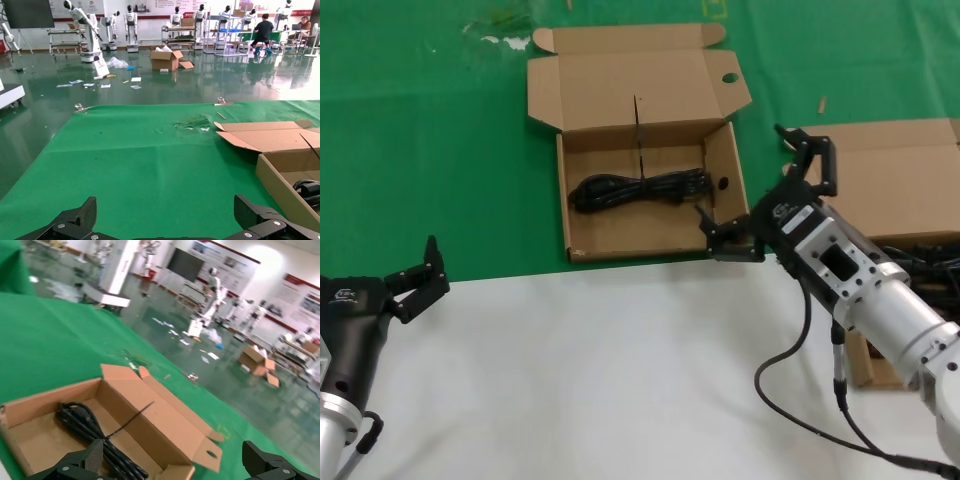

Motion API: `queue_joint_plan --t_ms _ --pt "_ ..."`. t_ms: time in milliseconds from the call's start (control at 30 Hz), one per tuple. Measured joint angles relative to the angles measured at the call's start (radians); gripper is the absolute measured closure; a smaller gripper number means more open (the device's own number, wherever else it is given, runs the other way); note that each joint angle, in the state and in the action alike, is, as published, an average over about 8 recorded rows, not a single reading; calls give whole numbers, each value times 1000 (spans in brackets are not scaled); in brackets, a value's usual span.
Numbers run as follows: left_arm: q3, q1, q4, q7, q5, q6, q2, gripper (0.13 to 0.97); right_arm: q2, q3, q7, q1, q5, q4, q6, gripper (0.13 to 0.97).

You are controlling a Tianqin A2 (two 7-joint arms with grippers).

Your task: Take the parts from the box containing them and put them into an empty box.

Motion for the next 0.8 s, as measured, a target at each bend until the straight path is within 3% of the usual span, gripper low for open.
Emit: queue_joint_plan --t_ms 800 --pt "0 0 0 0 0 0 0 132 -40 128 156 -185 203 76 173 129"
